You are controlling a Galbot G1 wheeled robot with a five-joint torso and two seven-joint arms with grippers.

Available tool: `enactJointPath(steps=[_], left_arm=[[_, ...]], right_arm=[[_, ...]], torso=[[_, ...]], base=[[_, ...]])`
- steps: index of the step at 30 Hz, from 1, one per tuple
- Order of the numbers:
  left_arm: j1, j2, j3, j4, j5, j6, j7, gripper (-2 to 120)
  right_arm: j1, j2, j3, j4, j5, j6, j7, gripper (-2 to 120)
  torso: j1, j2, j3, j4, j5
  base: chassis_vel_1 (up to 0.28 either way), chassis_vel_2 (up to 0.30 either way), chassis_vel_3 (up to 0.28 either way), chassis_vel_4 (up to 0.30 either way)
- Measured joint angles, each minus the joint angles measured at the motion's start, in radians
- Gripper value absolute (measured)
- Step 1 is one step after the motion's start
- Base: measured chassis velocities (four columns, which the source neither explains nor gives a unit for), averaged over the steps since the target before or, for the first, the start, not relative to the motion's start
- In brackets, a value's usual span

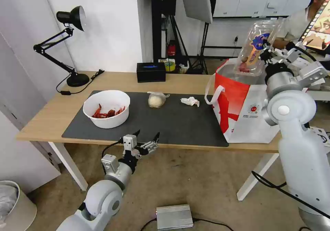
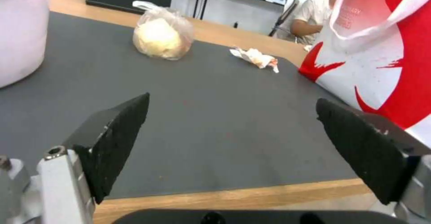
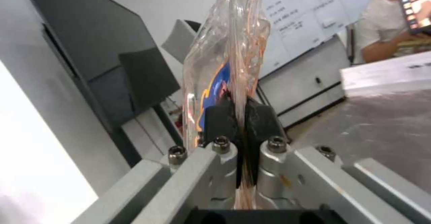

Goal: Pick up the trash from the table and place it into the takeout bag.

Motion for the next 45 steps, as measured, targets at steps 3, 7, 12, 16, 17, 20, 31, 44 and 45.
enactJointPath(steps=[3, 7, 12, 16, 17, 20, 31, 44, 45], left_arm=[[-0.001, 0.0, 0.003, 0.0, 0.0, 0.0, -0.001, 100], [-0.007, 0.001, 0.007, 0.001, -0.001, 0.0, -0.001, 100], [-0.012, 0.001, 0.014, 0.005, -0.001, 0.0, -0.001, 100], [-0.02, 0.004, 0.021, 0.012, -0.002, 0.0, -0.001, 100], [-0.021, 0.004, 0.021, 0.012, -0.002, -0.001, -0.001, 100], [-0.023, 0.005, 0.022, 0.013, -0.003, -0.001, -0.002, 100], [-0.027, 0.006, 0.022, 0.012, -0.021, -0.001, -0.004, 100], [-0.03, 0.005, 0.023, 0.014, -0.02, -0.002, -0.004, 100], [-0.029, 0.005, 0.023, 0.014, -0.02, -0.003, -0.004, 100]], right_arm=[[-0.018, -0.004, 0.006, 0.003, -0.007, 0.0, 0.0, 0], [-0.037, -0.005, 0.014, 0.007, -0.009, 0.0, 0.004, 0], [-0.049, -0.001, 0.02, 0.008, -0.007, 0.0, 0.006, 0], [-0.055, 0.008, 0.022, 0.001, -0.004, 0.005, 0.007, 0], [-0.055, 0.008, 0.022, 0.001, -0.004, 0.005, 0.007, 0], [-0.057, 0.013, 0.023, 0.0, -0.002, 0.007, 0.006, 0], [-0.058, 0.028, 0.019, 0.0, 0.0, 0.007, 0.007, 0], [-0.085, 0.032, 0.021, 0.026, 0.011, -0.001, 0.004, 13], [-0.087, 0.032, 0.022, 0.029, 0.013, -0.003, 0.003, 15]], torso=[[0.0, 0.0, 0.0, 0.0001, 0.0], [0.0, 0.0, 0.0, 0.0001, 0.0], [0.0, 0.0, 0.0, 0.0, -0.0001], [0.0, 0.0, 0.0, 0.0002, -0.0001], [0.0, 0.0, 0.0, 0.0002, -0.0001], [0.0, 0.0, 0.0, 0.0001, -0.0001], [0.0, 0.0, 0.0, 0.0002, -0.0001], [0.0, 0.0, 0.0, 0.0001, -0.0001], [0.0, 0.0, 0.0, 0.0001, -0.0001]], base=[[0.0, 0.0, 0.0, 0.0], [0.0, 0.0, 0.0, 0.0], [0.0, 0.0, 0.0, 0.0], [0.0, 0.0, 0.0, 0.0], [0.0, 0.0, 0.0, 0.0], [0.0, 0.0, 0.0, 0.0], [0.0, 0.0, 0.0, 0.0], [0.0, 0.0, 0.0, 0.0], [0.0, 0.0, 0.0, 0.0]])
